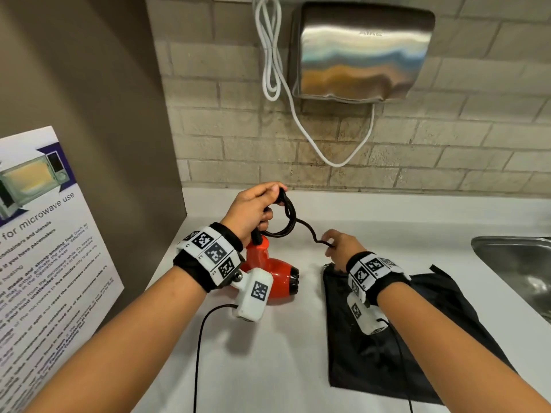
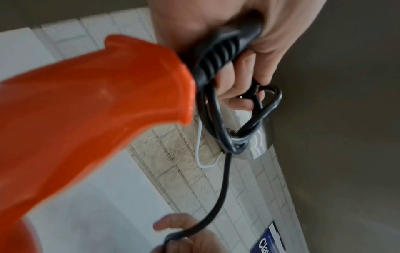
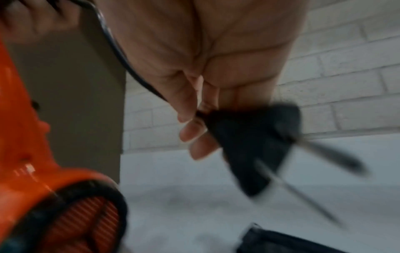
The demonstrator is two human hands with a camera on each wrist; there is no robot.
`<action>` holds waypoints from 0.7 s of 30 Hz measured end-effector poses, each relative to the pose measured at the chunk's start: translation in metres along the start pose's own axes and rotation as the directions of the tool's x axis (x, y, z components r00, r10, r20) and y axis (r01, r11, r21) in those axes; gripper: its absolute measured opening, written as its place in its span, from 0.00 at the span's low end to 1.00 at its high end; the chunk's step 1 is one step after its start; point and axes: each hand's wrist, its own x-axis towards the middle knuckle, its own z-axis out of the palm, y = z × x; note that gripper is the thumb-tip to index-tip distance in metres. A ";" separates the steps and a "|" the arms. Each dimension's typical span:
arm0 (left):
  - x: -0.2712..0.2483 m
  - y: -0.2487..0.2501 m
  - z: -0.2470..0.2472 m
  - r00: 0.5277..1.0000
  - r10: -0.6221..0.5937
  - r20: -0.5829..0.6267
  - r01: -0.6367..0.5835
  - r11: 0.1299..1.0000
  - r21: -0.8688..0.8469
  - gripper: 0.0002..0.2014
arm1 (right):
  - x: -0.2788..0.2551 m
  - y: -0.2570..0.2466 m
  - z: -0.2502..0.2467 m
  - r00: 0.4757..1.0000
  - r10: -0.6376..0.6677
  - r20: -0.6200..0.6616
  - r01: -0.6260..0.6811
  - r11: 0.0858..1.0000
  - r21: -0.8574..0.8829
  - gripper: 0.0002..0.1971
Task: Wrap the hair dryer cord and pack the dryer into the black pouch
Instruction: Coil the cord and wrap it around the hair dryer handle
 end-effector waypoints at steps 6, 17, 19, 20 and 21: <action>0.001 -0.002 0.009 0.999 0.015 0.033 -0.016 0.999 0.045 0.11 | -0.019 -0.042 -0.005 0.942 -0.300 0.152 0.236 0.911 0.338 0.25; -0.001 0.000 0.006 0.998 0.036 0.059 -0.037 0.999 0.023 0.11 | -0.027 -0.060 -0.015 0.913 -0.393 0.112 0.260 0.770 0.582 0.15; -0.003 -0.002 0.009 0.998 0.038 0.044 -0.039 0.999 0.013 0.10 | -0.027 -0.063 -0.020 0.929 -0.354 0.107 0.227 0.772 0.594 0.15; -0.004 -0.003 0.010 0.999 0.045 0.028 -0.046 0.999 0.018 0.08 | -0.026 -0.065 -0.023 0.942 -0.326 0.082 0.221 0.783 0.581 0.15; -0.004 -0.003 0.011 0.999 0.053 0.010 -0.053 0.998 0.021 0.07 | -0.026 -0.068 -0.027 0.957 -0.289 0.038 0.219 0.797 0.563 0.15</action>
